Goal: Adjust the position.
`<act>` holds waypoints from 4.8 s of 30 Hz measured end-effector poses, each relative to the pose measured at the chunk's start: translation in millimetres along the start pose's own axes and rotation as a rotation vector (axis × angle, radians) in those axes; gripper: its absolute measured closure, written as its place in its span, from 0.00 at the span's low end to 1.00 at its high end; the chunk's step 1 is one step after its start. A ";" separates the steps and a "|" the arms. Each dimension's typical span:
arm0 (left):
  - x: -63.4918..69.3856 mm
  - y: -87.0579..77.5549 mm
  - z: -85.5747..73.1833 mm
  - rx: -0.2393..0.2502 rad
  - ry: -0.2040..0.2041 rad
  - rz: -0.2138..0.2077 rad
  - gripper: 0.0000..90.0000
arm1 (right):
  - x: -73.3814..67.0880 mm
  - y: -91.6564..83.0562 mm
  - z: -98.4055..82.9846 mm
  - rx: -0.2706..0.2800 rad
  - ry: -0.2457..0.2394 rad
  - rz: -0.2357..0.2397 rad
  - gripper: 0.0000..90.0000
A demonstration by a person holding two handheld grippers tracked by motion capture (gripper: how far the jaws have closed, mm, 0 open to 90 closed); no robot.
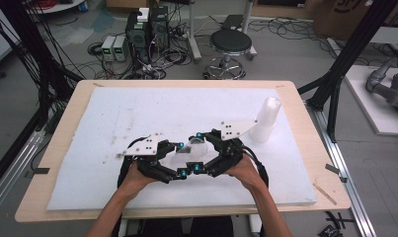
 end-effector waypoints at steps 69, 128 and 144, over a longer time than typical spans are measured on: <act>8.5 28.5 23.7 -0.906 0.068 -0.044 0.37 | -13.6 24.7 -17.1 -0.771 -0.188 -0.063 0.48; -7.4 -37.8 -2.0 0.011 -0.072 0.075 0.07 | 21.3 0.7 -49.8 -0.028 -0.081 0.006 0.48; -7.6 -14.3 3.9 0.047 -0.061 0.047 0.07 | 21.0 -1.5 -48.2 -0.008 -0.090 0.014 0.48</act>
Point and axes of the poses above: each handheld gripper's, and its own axes: y roughly forward along the jaws, z roughly out of its top, x roughly to its right, the point moved 1 cm from there along y, roughly forward along the jaws, and after that the axes turned 3 degrees about -x, right-handed, at the moved point
